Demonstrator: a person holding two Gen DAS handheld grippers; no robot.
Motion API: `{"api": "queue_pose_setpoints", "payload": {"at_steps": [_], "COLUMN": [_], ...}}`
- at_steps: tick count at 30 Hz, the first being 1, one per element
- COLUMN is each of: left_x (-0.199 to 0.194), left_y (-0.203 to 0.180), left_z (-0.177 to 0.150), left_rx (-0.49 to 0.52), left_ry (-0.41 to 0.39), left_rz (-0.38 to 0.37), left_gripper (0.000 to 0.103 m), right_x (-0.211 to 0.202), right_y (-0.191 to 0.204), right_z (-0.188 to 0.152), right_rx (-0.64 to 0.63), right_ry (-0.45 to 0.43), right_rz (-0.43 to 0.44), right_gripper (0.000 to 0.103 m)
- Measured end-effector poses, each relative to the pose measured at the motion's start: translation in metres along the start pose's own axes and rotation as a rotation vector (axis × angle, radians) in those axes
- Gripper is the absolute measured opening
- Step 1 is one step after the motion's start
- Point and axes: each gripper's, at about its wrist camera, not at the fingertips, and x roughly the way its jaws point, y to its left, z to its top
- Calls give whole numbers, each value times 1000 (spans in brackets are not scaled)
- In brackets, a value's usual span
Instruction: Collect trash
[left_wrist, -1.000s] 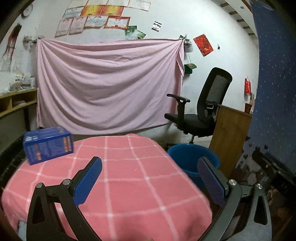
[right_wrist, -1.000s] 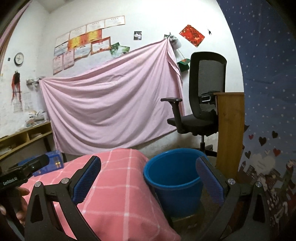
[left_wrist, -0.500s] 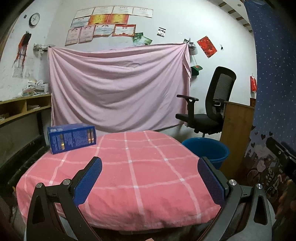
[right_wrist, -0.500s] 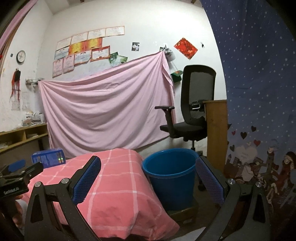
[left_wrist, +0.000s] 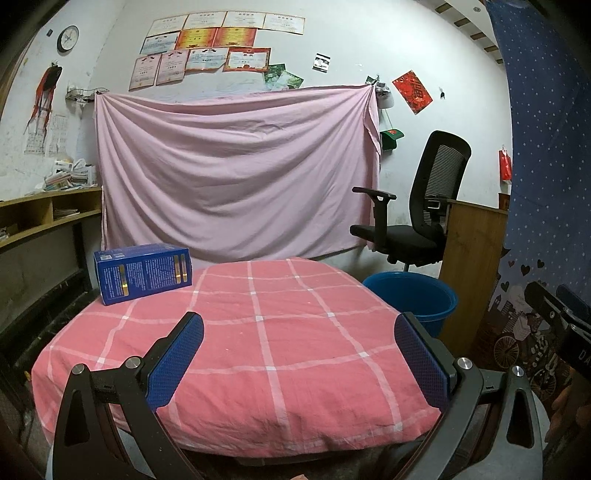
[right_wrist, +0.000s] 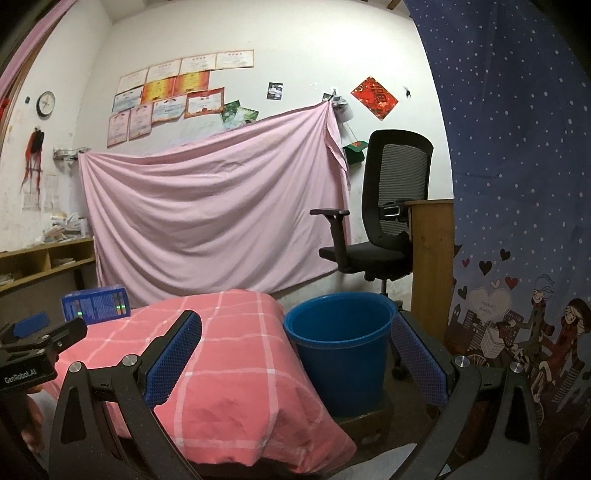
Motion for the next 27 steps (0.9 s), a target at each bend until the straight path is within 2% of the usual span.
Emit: {"api": "queue_pose_setpoints", "payload": {"at_steps": [27], "left_x": [0], "left_y": [6], "left_z": [-1], "left_rx": [-5], "left_ry": [0], "left_rz": [7], "left_gripper": [101], "right_x": [1], "right_y": [0], "right_z": [-1], "right_rx": [-1], "right_ry": [7], "right_rz": [1], "right_gripper": [103]}}
